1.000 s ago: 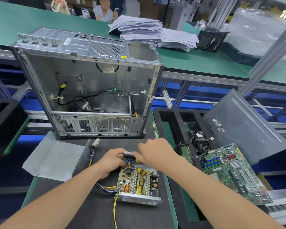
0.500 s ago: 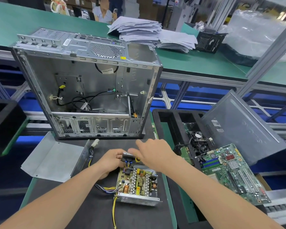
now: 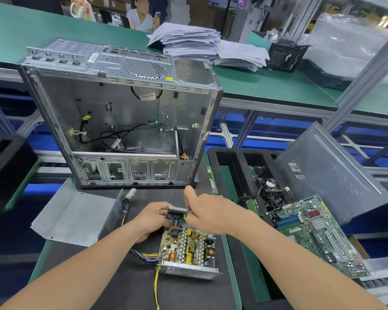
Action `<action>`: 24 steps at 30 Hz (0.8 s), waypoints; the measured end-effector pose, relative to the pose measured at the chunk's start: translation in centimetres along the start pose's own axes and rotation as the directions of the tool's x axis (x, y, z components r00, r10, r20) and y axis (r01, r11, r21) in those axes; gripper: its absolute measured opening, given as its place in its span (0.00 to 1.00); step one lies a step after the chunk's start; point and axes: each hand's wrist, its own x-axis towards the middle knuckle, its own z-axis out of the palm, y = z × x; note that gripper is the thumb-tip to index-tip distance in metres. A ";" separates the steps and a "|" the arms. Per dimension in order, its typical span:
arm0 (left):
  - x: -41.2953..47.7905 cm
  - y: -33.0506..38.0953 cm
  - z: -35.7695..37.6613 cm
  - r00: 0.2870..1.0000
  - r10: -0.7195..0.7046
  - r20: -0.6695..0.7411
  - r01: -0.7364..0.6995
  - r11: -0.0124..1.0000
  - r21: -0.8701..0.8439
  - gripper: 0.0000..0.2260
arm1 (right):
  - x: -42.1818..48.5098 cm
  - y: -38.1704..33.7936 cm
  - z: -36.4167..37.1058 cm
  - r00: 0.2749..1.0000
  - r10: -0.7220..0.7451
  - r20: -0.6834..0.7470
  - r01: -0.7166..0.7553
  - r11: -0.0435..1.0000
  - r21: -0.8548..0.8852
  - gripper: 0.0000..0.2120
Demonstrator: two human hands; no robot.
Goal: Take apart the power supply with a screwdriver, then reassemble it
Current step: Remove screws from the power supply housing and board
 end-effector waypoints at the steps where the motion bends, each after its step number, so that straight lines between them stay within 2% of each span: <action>1: 0.0 0.0 0.0 1.000 -0.003 0.002 0.003 1.000 0.002 0.21 | 0.1 -0.2 0.2 1.000 0.006 -0.023 -0.007 0.999 -0.039 0.10; 3: 0.1 -0.1 0.0 1.000 -0.006 -0.002 0.006 1.000 0.003 0.21 | 0.6 -0.5 0.5 0.989 0.058 -0.134 -0.086 0.973 -0.215 0.17; 5: 0.1 -0.1 -0.1 1.000 -0.006 -0.006 0.006 1.000 0.015 0.21 | 0.8 -0.6 0.4 0.974 0.035 -0.225 -0.137 0.880 -0.455 0.21; 7: 0.2 0.0 0.0 1.000 -0.008 -0.002 0.008 1.000 0.019 0.22 | 0.5 -0.3 0.2 0.980 -0.034 -0.194 -0.074 0.848 -0.525 0.21; 9: 0.1 0.0 0.0 1.000 -0.012 -0.004 0.012 1.000 0.008 0.23 | 0.3 0.1 0.1 0.990 -0.020 -0.138 -0.019 0.960 -0.278 0.17; 11: 0.0 0.0 0.0 1.000 -0.013 -0.005 0.013 1.000 0.002 0.22 | 0.2 0.1 -0.2 1.000 0.007 -0.030 -0.008 0.999 -0.036 0.10; 13: -0.1 0.0 0.0 1.000 -0.013 -0.006 0.013 1.000 0.002 0.21 | 0.3 0.1 0.0 0.998 0.048 -0.049 -0.052 0.996 -0.073 0.12; 16: 0.0 0.0 0.0 1.000 -0.009 -0.017 0.009 1.000 0.002 0.22 | 1.0 -0.1 0.1 0.973 0.084 -0.214 -0.169 0.893 -0.417 0.28; 17: 0.0 0.0 0.0 1.000 -0.008 -0.017 0.008 1.000 0.004 0.23 | 0.9 -0.2 0.1 0.967 0.070 -0.247 -0.184 0.859 -0.477 0.33; 19: -0.1 0.1 0.1 1.000 -0.005 -0.010 0.005 1.000 0.007 0.24 | 0.5 -0.1 0.4 0.965 0.048 -0.256 -0.174 0.851 -0.496 0.33; 21: -0.2 0.2 0.2 1.000 0.001 -0.007 -0.001 1.000 -0.005 0.23 | 0.3 0.4 0.7 0.975 -0.009 -0.220 -0.086 0.905 -0.417 0.20; 22: -0.4 0.3 0.2 1.000 0.003 -0.009 -0.003 1.000 -0.014 0.22 | 0.1 0.5 0.7 0.983 -0.002 -0.183 -0.050 0.958 -0.281 0.15; 24: -0.5 0.4 0.3 1.000 0.002 -0.013 -0.003 1.000 -0.016 0.20 | -0.1 0.6 0.2 0.996 0.007 -0.089 -0.009 1.000 -0.024 0.11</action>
